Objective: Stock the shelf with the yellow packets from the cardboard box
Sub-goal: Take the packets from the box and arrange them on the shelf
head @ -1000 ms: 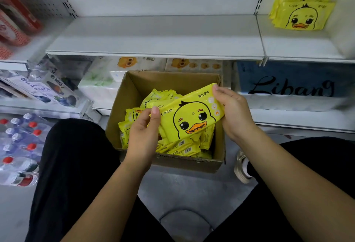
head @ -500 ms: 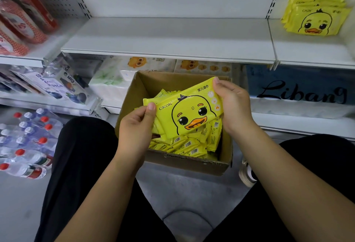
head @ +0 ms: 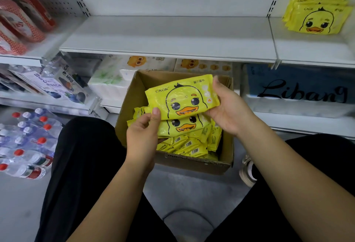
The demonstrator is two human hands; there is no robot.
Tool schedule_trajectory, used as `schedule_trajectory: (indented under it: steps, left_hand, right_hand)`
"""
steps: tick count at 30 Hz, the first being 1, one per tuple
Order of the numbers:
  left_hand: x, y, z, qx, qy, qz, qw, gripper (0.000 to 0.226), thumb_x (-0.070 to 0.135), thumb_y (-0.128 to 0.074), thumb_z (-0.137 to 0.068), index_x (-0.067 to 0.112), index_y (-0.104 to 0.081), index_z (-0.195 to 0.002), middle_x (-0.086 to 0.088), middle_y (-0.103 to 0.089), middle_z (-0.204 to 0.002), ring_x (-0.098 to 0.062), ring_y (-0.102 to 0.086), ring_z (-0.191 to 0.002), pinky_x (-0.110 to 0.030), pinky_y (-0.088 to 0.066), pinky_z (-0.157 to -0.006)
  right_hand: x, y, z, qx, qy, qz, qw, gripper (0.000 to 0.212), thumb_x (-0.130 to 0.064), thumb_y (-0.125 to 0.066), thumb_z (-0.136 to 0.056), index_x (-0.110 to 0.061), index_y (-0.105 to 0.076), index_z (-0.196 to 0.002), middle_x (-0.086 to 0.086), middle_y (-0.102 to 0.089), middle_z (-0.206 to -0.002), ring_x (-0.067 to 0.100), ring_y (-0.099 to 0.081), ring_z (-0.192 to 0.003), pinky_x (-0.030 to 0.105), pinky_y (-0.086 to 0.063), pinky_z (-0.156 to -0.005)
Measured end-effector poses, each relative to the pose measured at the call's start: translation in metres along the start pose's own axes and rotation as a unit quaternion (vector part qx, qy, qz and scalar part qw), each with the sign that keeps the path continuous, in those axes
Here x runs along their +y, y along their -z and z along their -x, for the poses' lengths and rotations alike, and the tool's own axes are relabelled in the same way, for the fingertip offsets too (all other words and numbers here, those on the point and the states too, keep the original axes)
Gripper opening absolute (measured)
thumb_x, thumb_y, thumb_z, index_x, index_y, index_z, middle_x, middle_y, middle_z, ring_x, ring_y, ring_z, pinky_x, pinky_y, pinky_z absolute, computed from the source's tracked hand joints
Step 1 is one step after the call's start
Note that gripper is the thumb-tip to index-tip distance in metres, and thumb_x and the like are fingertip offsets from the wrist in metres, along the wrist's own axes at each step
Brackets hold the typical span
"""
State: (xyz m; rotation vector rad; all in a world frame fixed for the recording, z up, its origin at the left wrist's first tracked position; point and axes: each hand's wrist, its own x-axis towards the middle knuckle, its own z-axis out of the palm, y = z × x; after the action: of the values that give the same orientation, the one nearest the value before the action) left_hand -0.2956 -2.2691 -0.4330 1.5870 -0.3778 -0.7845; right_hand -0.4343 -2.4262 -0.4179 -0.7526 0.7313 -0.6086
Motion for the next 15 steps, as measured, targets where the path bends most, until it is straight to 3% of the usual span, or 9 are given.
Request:
schedule_trajectory:
  steps: [2,4,7,9,12,15]
  left_hand:
    - [0.004,0.001,-0.004,0.015,-0.003,0.018,1.000,0.053,0.067,-0.073,-0.079,0.015,-0.076,-0.088,-0.014,-0.077,-0.098,-0.034,-0.072,-0.095,-0.063,-0.056,-0.093]
    - [0.012,0.000,-0.009,0.014,-0.003,0.035,0.999,0.050,0.063,-0.072,-0.079,0.014,-0.077,-0.086,-0.012,-0.074,-0.097,-0.031,-0.070,-0.092,-0.062,-0.057,-0.094]
    - [0.020,-0.002,-0.016,-0.005,0.002,0.039,0.999,0.051,0.060,-0.071,-0.084,0.009,-0.074,-0.088,-0.020,-0.062,-0.090,-0.030,-0.062,-0.086,-0.054,-0.060,-0.085]
    - [0.023,-0.007,-0.018,-0.010,0.007,0.051,0.999,0.044,0.052,-0.068,-0.090,0.009,-0.076,-0.091,-0.031,-0.067,-0.099,-0.031,-0.068,-0.089,-0.048,-0.063,-0.082]
    - [0.029,-0.019,-0.024,-0.020,0.021,0.055,0.998,0.039,0.051,-0.064,-0.093,0.015,-0.077,-0.098,-0.017,-0.076,-0.110,-0.025,-0.075,-0.097,-0.042,-0.064,-0.078]
    - [0.040,-0.038,-0.033,-0.076,0.038,0.036,0.996,0.057,0.071,-0.069,-0.076,0.023,-0.078,-0.107,-0.002,-0.077,-0.117,-0.027,-0.073,-0.109,-0.049,-0.061,-0.088]
  right_hand:
    - [-0.002,0.005,0.001,-0.043,0.008,0.065,0.997,0.034,-0.017,-0.047,-0.104,-0.011,-0.054,-0.137,0.014,-0.068,-0.126,0.029,-0.068,-0.111,0.041,-0.060,-0.088]
    - [-0.005,0.010,0.002,-0.044,0.032,0.107,0.993,0.042,-0.002,-0.051,-0.100,-0.016,-0.051,-0.140,0.012,-0.071,-0.122,0.026,-0.071,-0.106,0.033,-0.061,-0.082]
    - [-0.011,0.014,0.001,-0.039,0.070,0.126,0.989,0.047,0.003,-0.051,-0.099,-0.018,-0.049,-0.141,0.007,-0.074,-0.116,0.023,-0.073,-0.102,0.028,-0.061,-0.078]
    - [-0.016,0.015,0.000,-0.047,0.084,0.112,0.989,0.044,0.004,-0.050,-0.099,-0.020,-0.052,-0.136,0.005,-0.075,-0.114,0.023,-0.072,-0.103,0.027,-0.061,-0.076]
    - [-0.027,0.021,-0.002,-0.047,0.099,0.111,0.988,0.040,0.003,-0.050,-0.099,-0.022,-0.055,-0.129,0.000,-0.076,-0.111,0.019,-0.073,-0.101,0.026,-0.061,-0.077]
    - [-0.037,0.036,-0.005,-0.049,0.106,0.112,0.987,0.035,0.001,-0.051,-0.099,-0.020,-0.057,-0.127,-0.001,-0.076,-0.109,0.017,-0.074,-0.097,0.023,-0.059,-0.072]
